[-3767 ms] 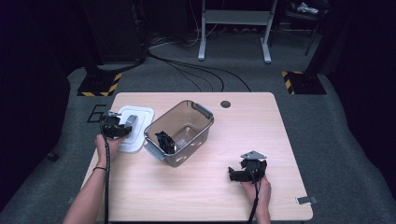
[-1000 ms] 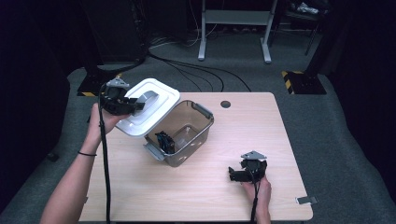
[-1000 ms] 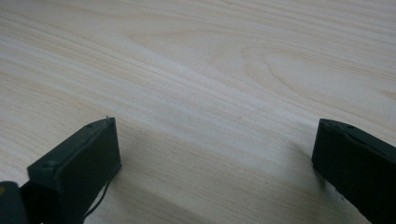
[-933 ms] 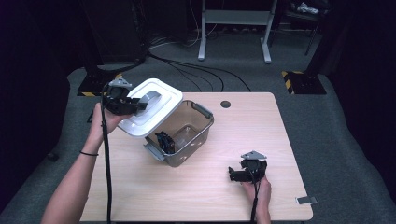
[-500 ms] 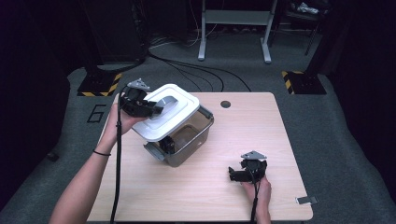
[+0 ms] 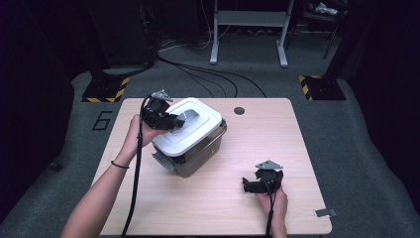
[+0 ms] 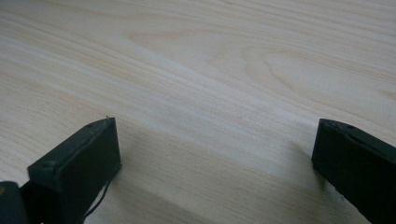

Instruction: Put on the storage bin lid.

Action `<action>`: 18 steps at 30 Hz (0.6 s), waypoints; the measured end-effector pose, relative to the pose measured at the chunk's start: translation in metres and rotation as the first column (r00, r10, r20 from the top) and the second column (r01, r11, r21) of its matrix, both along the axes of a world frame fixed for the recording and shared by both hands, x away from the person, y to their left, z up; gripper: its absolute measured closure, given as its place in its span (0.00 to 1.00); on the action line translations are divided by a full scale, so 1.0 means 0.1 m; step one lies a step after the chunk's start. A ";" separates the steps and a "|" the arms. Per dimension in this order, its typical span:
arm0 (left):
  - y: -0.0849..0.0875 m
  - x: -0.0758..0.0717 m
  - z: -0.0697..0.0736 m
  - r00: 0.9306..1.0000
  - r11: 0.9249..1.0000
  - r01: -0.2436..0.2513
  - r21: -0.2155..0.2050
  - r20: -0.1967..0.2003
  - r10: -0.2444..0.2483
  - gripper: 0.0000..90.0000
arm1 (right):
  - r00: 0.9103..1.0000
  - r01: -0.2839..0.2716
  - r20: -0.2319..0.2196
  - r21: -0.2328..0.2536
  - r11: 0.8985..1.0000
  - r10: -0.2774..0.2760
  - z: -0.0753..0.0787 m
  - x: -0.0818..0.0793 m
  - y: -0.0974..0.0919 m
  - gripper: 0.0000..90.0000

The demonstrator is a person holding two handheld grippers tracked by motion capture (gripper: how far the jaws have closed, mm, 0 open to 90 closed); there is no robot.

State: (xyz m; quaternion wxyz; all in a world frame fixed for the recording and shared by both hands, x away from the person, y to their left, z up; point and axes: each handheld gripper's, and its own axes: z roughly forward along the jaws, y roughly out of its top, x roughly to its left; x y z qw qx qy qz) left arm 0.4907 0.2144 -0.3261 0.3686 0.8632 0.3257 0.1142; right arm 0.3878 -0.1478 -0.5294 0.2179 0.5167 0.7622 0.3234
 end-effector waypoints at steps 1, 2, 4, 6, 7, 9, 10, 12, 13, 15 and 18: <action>-0.02 0.00 -0.01 1.000 1.000 0.001 -0.002 -0.003 -0.001 0.75 | 1.000 0.000 -0.001 0.000 1.000 0.000 0.00 0.00 0.00 0.00; -0.03 0.00 -0.02 1.000 1.000 0.006 0.006 -0.005 -0.006 0.75 | 1.000 0.000 0.000 0.001 1.000 0.000 0.00 0.00 0.00 0.00; -0.06 0.00 -0.04 1.000 1.000 0.006 0.006 -0.009 -0.006 0.75 | 1.000 0.000 0.000 0.001 1.000 0.000 0.00 0.00 0.00 0.00; -0.08 0.00 -0.06 1.000 1.000 0.009 0.008 -0.011 -0.009 0.75 | 1.000 0.000 0.000 0.001 1.000 0.000 0.00 0.00 0.00 0.00; -0.08 0.00 -0.06 1.000 1.000 0.009 0.008 -0.011 -0.009 0.75 | 1.000 0.000 -0.001 0.001 1.000 0.000 0.00 0.00 0.00 0.00; -0.11 0.00 -0.07 1.000 1.000 0.012 0.013 -0.014 -0.012 0.75 | 1.000 -0.001 0.000 0.001 1.000 0.001 0.00 0.00 0.00 0.00; -0.12 0.00 -0.08 1.000 1.000 0.012 0.014 -0.013 -0.012 0.75 | 1.000 -0.002 0.000 0.001 1.000 0.002 0.00 0.00 0.00 0.00; -0.14 0.00 -0.09 1.000 1.000 0.015 0.016 -0.012 -0.015 0.75 | 1.000 0.003 -0.002 0.001 1.000 -0.003 0.00 0.00 0.00 0.00; -0.14 0.00 -0.09 1.000 1.000 0.015 0.016 -0.012 -0.015 0.75 | 1.000 0.002 -0.002 0.001 1.000 -0.002 0.00 0.00 0.00 0.00; -0.16 0.00 -0.09 1.000 1.000 0.019 0.019 -0.018 -0.019 0.75 | 1.000 0.002 -0.003 0.003 1.000 -0.002 0.00 0.00 0.00 0.00; -0.18 0.00 -0.12 1.000 0.999 0.021 0.026 -0.019 -0.021 0.75 | 1.000 0.002 -0.002 0.001 1.000 -0.002 0.00 0.00 0.00 0.00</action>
